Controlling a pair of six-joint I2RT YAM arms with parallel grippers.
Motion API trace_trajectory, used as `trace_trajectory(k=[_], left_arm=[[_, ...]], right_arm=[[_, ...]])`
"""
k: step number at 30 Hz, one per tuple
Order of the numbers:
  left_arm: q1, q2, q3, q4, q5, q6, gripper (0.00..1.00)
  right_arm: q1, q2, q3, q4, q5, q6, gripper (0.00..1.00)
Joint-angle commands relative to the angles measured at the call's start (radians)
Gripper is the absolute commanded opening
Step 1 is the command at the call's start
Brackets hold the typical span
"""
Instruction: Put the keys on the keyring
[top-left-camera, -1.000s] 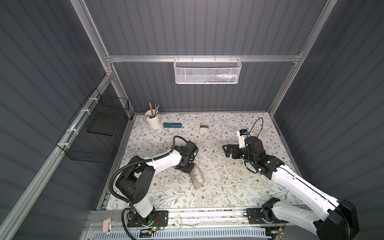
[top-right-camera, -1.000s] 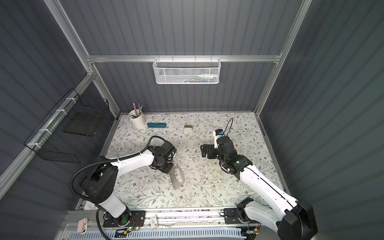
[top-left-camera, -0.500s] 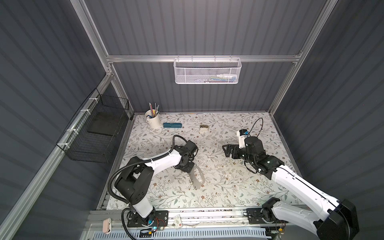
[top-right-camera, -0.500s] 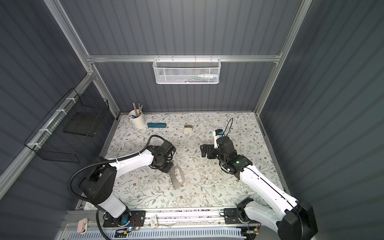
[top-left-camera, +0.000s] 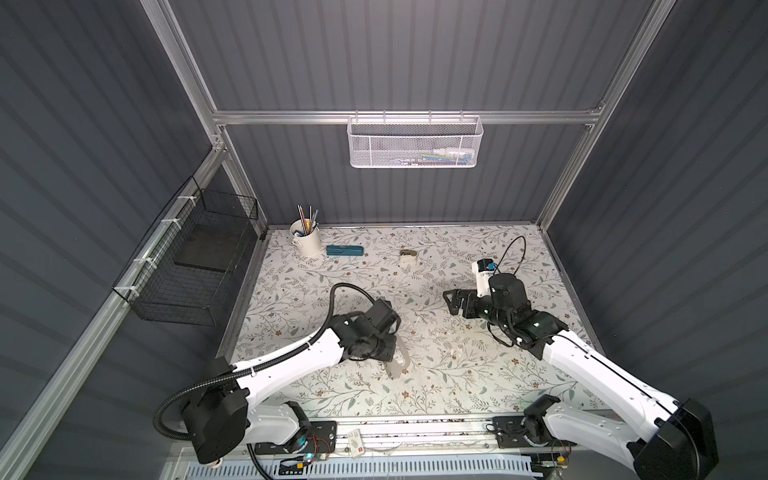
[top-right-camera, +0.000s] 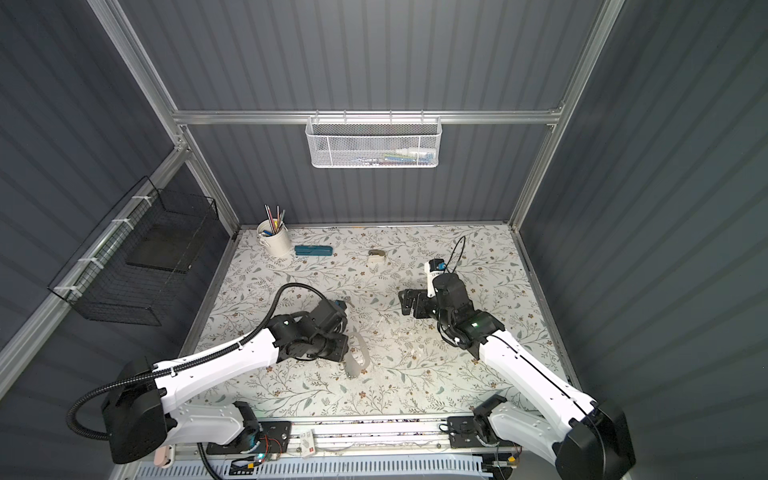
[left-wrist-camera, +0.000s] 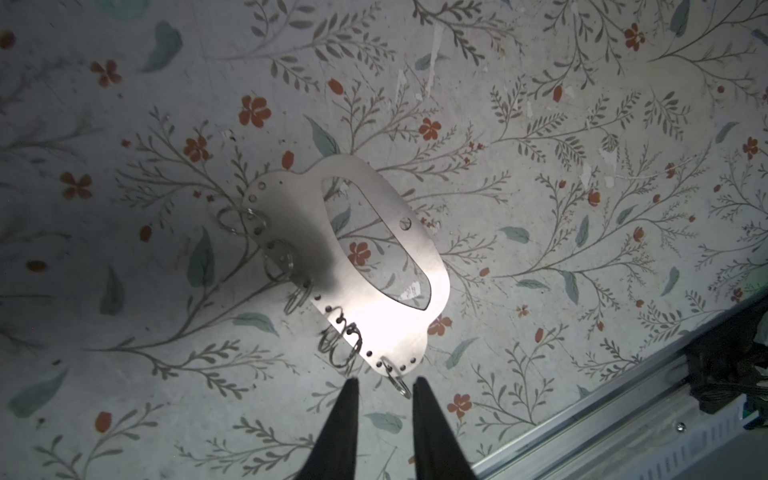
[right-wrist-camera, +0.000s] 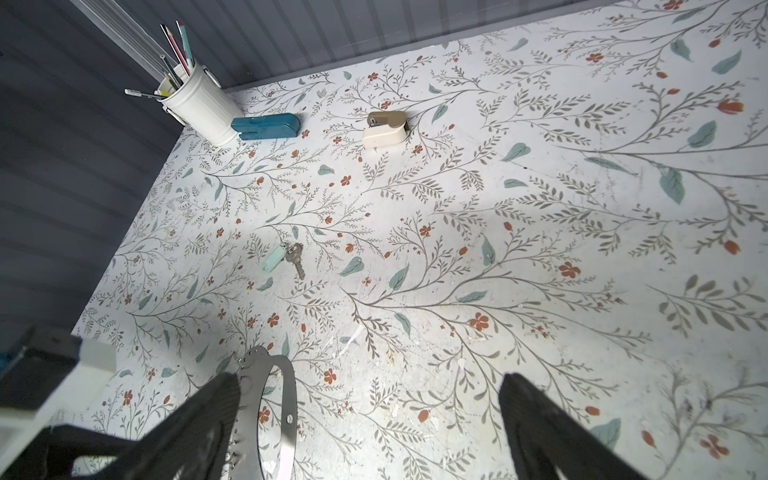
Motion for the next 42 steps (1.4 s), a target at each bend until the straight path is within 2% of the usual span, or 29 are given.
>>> trace_trajectory(k=[1, 5, 13, 22, 37, 42], left_arm=[[-0.101, 0.037, -0.003, -0.034, -0.111, -0.241, 0.25], [-0.198, 0.123, 0.016, -0.049, -0.150, -0.366, 0.22], [-0.289, 0.301, 0.097, -0.146, -0.194, -0.484, 0.23], [-0.294, 0.315, 0.101, -0.200, -0.268, -0.523, 0.23], [-0.293, 0.365, 0.134, -0.166, -0.297, -0.499, 0.23], [-0.293, 0.377, 0.141, -0.199, -0.310, -0.495, 0.17]], right_arm=[[0.004, -0.001, -0.018, 0.008, -0.018, 0.013, 0.99], [0.003, -0.012, -0.020, -0.014, -0.018, 0.012, 0.99], [0.004, -0.061, -0.032, -0.060, -0.008, -0.020, 0.99], [0.004, -0.094, -0.050, -0.069, -0.006, -0.015, 0.99], [0.004, -0.115, -0.058, -0.089, -0.008, 0.000, 0.99], [0.004, -0.127, -0.064, -0.096, -0.006, 0.007, 0.99]])
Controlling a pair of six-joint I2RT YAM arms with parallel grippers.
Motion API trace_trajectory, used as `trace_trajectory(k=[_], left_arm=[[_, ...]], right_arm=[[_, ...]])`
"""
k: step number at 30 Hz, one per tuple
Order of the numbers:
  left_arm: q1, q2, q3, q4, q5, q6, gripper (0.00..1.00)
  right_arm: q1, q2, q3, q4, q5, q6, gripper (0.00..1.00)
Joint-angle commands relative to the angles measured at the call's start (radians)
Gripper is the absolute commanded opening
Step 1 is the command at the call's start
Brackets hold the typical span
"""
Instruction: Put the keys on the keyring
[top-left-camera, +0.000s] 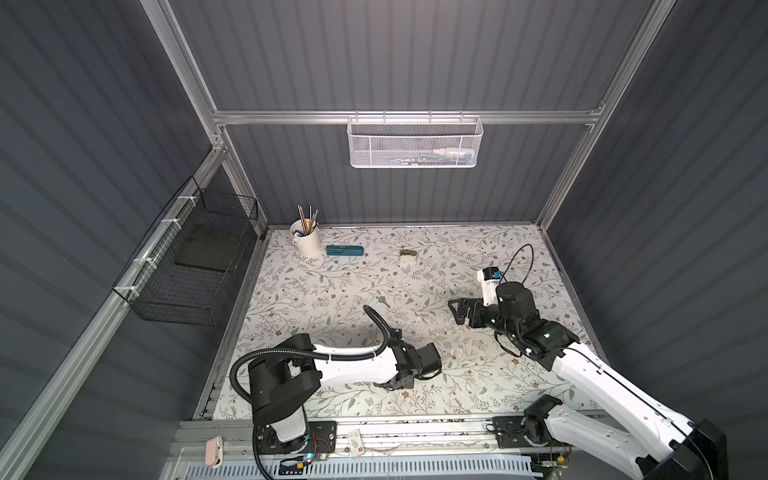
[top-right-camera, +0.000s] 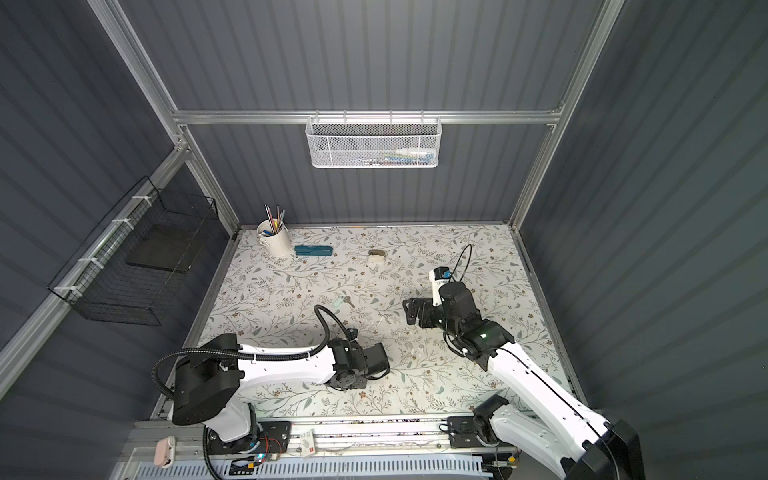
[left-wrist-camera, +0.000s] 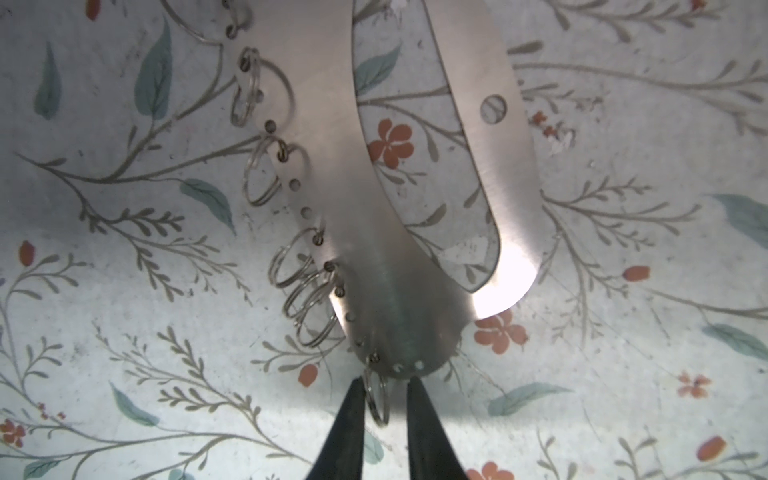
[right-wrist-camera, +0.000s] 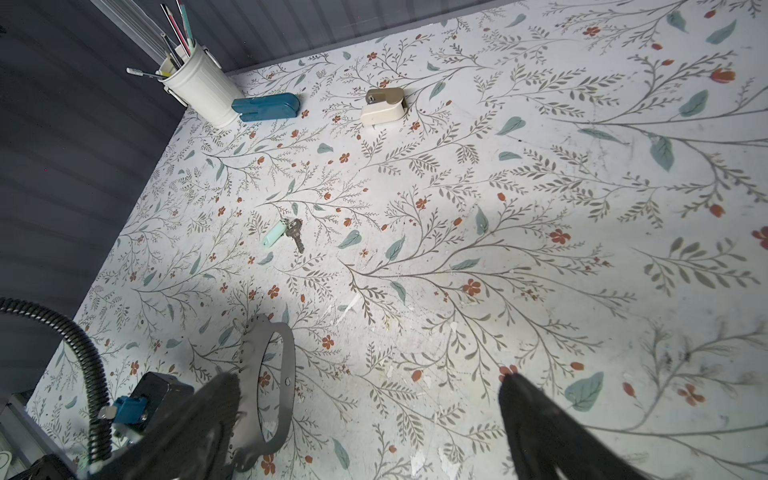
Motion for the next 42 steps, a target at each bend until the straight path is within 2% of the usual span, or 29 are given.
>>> trace_trajectory(k=[1, 4, 16, 24, 27, 30, 35, 39, 42], left_arm=[[-0.002, 0.022, 0.030, -0.053, -0.032, 0.002, 0.16], [-0.002, 0.024, 0.032, -0.059, -0.044, 0.007, 0.11], [0.000, 0.028, 0.005, -0.029, -0.055, 0.021, 0.09], [0.000, 0.026, -0.003, -0.007, -0.060, 0.035, 0.00], [-0.001, 0.007, 0.025, -0.038, -0.089, 0.057, 0.00], [0.001, -0.013, 0.082, -0.094, -0.142, 0.098, 0.00], [0.031, -0.042, 0.240, -0.174, -0.215, 0.244, 0.00], [0.094, -0.072, 0.361, -0.177, -0.224, 0.405, 0.00], [0.157, -0.101, 0.450, -0.140, -0.188, 0.536, 0.00]], right_arm=[[0.004, -0.015, -0.014, -0.018, 0.004, 0.009, 0.99], [0.005, -0.018, -0.014, -0.020, 0.002, 0.012, 0.99], [0.005, -0.049, -0.013, -0.047, 0.011, 0.025, 0.99], [0.005, -0.056, -0.008, -0.058, -0.002, 0.026, 0.99], [0.005, -0.060, -0.001, -0.061, 0.003, 0.026, 0.99], [0.005, -0.061, 0.014, -0.065, 0.009, 0.025, 0.99], [0.005, -0.053, 0.071, -0.070, 0.022, 0.009, 0.99], [0.006, -0.030, 0.147, -0.081, 0.042, 0.008, 0.99], [0.005, 0.013, 0.246, -0.152, 0.114, 0.025, 0.99]])
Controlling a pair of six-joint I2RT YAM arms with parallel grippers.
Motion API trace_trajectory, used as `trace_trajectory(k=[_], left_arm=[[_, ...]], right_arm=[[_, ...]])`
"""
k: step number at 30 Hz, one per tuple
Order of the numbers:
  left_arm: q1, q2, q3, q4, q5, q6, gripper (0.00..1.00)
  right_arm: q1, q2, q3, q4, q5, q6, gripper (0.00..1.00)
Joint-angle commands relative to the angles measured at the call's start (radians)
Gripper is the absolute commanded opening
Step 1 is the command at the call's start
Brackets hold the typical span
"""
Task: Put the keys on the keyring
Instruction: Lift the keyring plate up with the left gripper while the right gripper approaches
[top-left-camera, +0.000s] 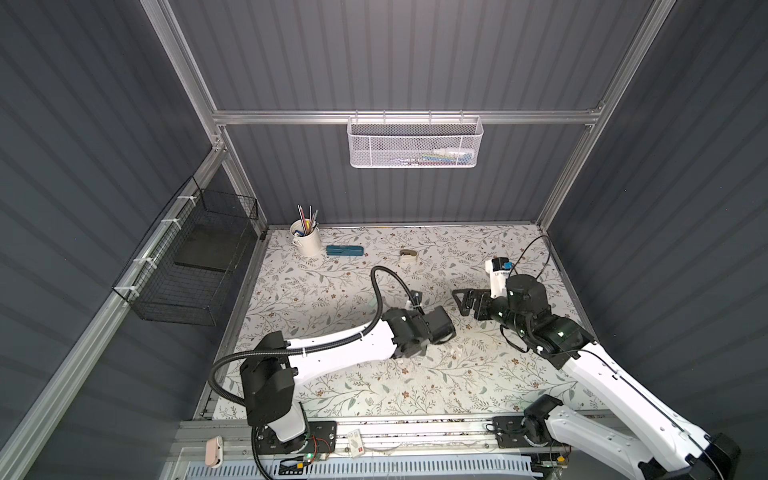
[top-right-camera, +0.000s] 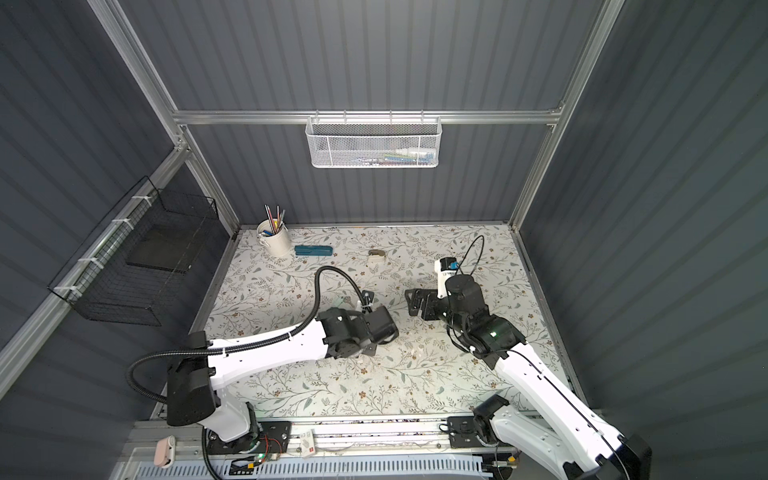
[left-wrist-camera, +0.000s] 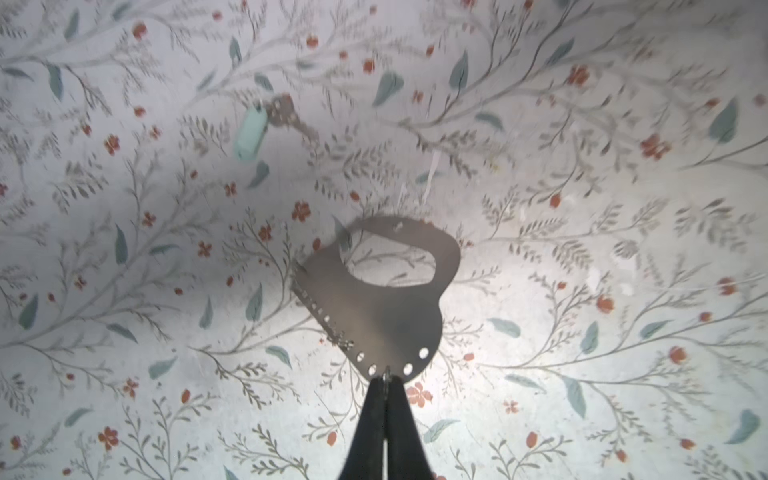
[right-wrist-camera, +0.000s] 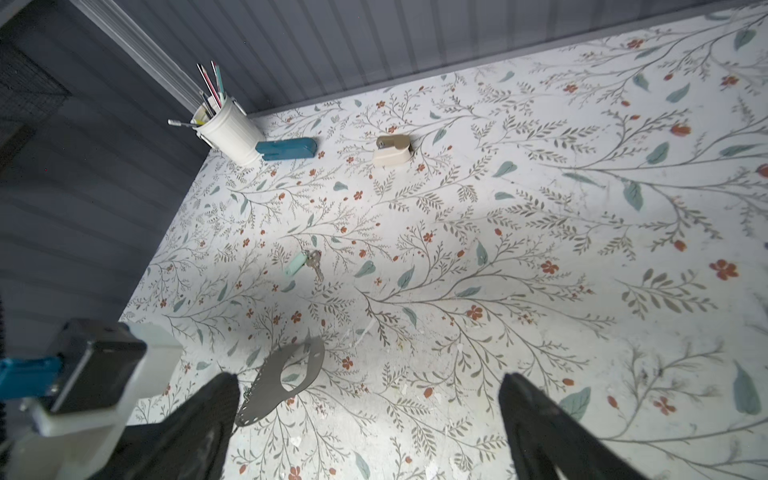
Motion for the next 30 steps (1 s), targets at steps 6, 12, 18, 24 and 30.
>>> trace_trajectory(k=[6, 12, 18, 24, 30], left_arm=[[0.122, -0.072, 0.203, 0.053, 0.048, 0.440, 0.00], [0.187, -0.077, 0.306, 0.094, 0.174, 0.590, 0.00], [0.257, -0.079, 0.382, 0.139, 0.349, 0.679, 0.00], [0.345, -0.103, 0.425, 0.193, 0.541, 0.712, 0.00], [0.434, -0.143, 0.426, 0.283, 0.757, 0.688, 0.00]], right_arm=[[0.004, 0.066, 0.219, -0.049, 0.009, -0.054, 0.99], [0.005, 0.063, 0.259, 0.016, -0.046, -0.058, 0.99], [0.003, 0.081, 0.310, 0.021, -0.155, -0.113, 0.92], [-0.052, 0.153, 0.423, -0.001, -0.308, -0.100, 0.62], [-0.168, 0.219, 0.450, 0.165, -0.681, 0.052, 0.53]])
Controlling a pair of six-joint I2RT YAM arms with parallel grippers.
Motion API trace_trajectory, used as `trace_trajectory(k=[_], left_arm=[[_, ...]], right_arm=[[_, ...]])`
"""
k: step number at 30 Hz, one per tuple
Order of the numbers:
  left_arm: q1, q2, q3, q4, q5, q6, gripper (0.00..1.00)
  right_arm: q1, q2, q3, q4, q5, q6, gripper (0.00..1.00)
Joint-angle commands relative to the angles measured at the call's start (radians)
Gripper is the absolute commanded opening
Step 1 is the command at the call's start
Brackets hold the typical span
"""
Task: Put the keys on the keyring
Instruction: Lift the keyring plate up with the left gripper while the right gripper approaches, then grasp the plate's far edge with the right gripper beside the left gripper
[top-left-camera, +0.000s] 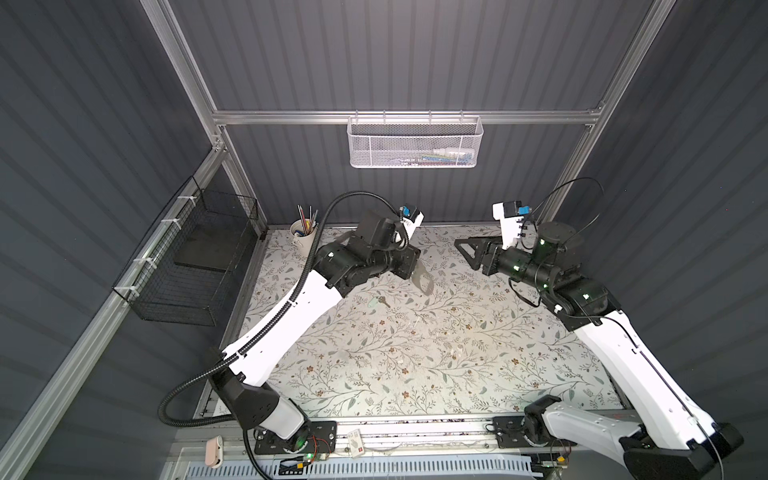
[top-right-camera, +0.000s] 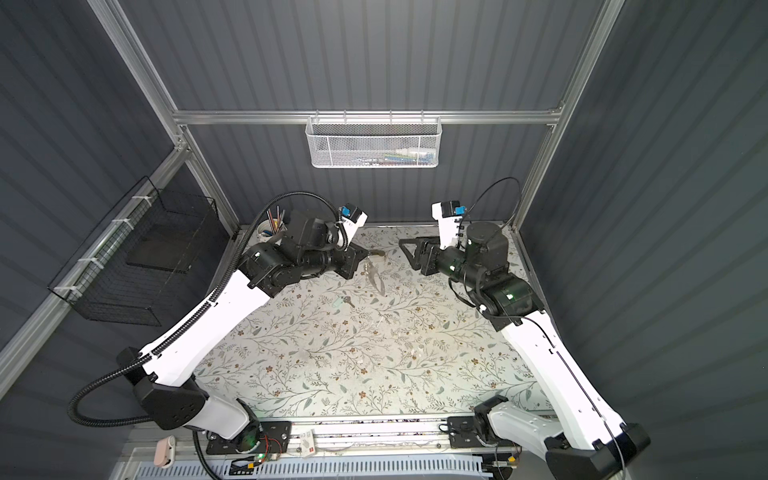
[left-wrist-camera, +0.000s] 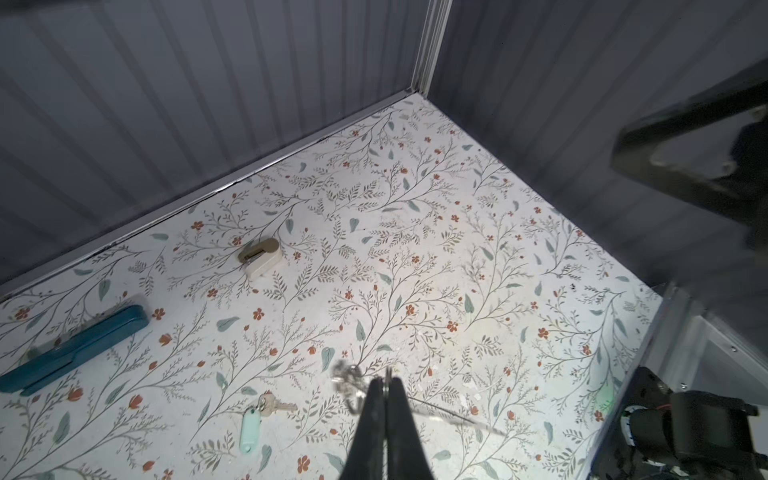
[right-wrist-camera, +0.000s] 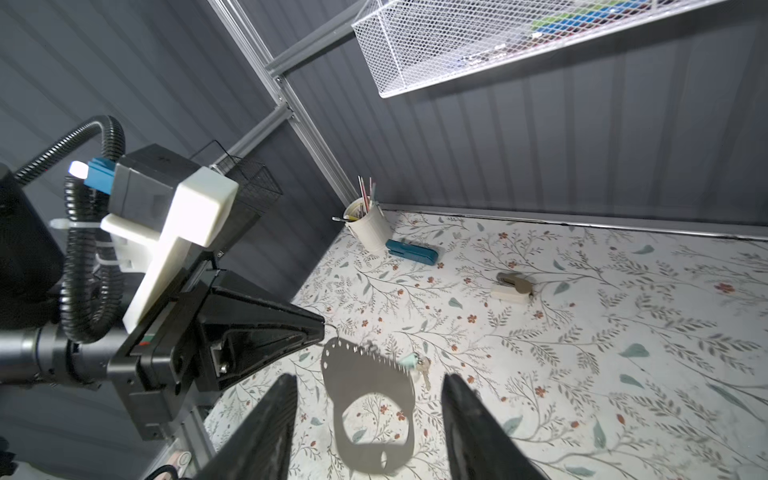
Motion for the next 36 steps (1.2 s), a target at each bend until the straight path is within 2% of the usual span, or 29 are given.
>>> trace_trajectory(k=[1, 6, 11, 17, 23, 31, 36], left_arm=[[0.047, -0.051, 0.030, 0.099, 0.200, 0.003, 0.00], [0.101, -0.064, 0.024, 0.202, 0.359, -0.059, 0.00], [0.133, -0.066, 0.021, 0.281, 0.457, -0.110, 0.00], [0.139, -0.049, 0.039, 0.327, 0.503, -0.153, 0.00], [0.139, -0.050, 0.037, 0.345, 0.520, -0.168, 0.00], [0.139, -0.039, 0.039, 0.349, 0.522, -0.177, 0.00], [0.139, -0.033, 0.049, 0.344, 0.530, -0.178, 0.00]], right_arm=[[-0.041, 0.043, 0.025, 0.137, -0.274, 0.108, 0.51], [-0.040, 0.092, 0.030, 0.307, -0.387, 0.189, 0.45], [-0.040, 0.147, 0.052, 0.437, -0.455, 0.265, 0.40], [-0.039, 0.188, 0.056, 0.534, -0.493, 0.320, 0.32], [-0.026, 0.220, 0.055, 0.577, -0.524, 0.345, 0.29], [-0.011, 0.224, 0.046, 0.590, -0.536, 0.332, 0.26], [-0.002, 0.223, 0.050, 0.559, -0.534, 0.296, 0.20]])
